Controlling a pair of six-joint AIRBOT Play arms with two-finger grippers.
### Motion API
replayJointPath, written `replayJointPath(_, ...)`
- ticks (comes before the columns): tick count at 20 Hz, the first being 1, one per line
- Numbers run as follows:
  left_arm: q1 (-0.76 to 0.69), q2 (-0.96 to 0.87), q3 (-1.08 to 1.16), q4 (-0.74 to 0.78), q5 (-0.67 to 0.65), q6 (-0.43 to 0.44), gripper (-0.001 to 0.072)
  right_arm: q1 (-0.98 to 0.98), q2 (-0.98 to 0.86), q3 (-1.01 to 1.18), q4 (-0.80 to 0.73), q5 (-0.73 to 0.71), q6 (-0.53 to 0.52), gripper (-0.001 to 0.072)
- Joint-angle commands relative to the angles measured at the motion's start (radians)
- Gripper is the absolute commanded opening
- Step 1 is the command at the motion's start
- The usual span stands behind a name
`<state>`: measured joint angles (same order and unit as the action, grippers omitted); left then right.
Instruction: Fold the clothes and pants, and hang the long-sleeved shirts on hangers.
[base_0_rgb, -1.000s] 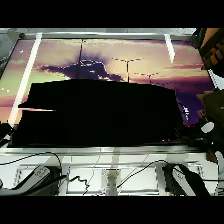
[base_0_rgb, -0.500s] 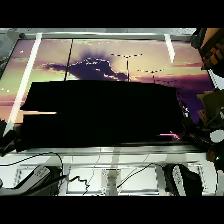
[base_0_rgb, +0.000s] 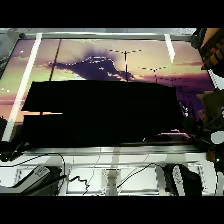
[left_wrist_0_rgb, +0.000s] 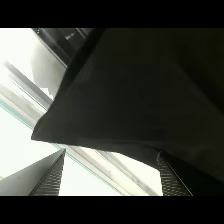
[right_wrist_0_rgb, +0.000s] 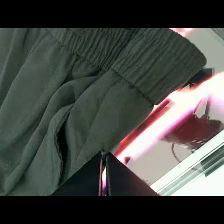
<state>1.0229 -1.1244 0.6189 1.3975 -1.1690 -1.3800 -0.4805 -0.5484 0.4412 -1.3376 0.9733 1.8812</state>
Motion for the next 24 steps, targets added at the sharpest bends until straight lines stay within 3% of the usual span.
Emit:
replayJointPath(1,0.001,-0.026,-0.005,-0.04,0.082,-0.012,0.0641,0.001,0.001,0.001,0.0,-0.005,0.0,0.0017)
replayJointPath(4,0.001,-0.032,-0.005,-0.075,0.2,-0.011,0.0619,0.001,0.002,0.001,-0.001,-0.004,0.0,0.0017)
replayJointPath(5,0.001,-0.034,-0.005,-0.074,0.221,-0.01,0.0491,0.001,0.002,0.002,-0.001,-0.004,0.0,0.0016)
replayJointPath(7,0.001,-0.034,-0.004,-0.077,0.235,0.0,0.0069,0.001,0.002,0.016,-0.001,0.002,0.0,0.0016)
replayJointPath(8,0.001,-0.032,-0.003,-0.096,0.235,0.013,0.001,0.001,0.002,0.032,-0.001,0.01,-0.008,0.0017)
replayJointPath(12,0.001,0.03,0.022,-0.301,0.223,0.163,0.001,0.001,0.002,0.158,-0.002,0.066,-0.029,0.0016)
replayJointPath(17,-0.019,0.118,0.143,-0.66,0.244,0.23,0.0008,0.001,-0.001,0.321,0.006,0.073,-0.034,0.0016)
replayJointPath(20,-0.156,0.079,0.21,-0.729,0.326,0.235,0.0006,0.002,-0.069,0.32,0.077,-0.002,-0.031,0.0016)
replayJointPath(24,-0.367,-0.007,0.292,-0.729,0.52,0.142,0.0006,0.002,-0.263,0.32,0.223,-0.145,-0.032,0.0016)
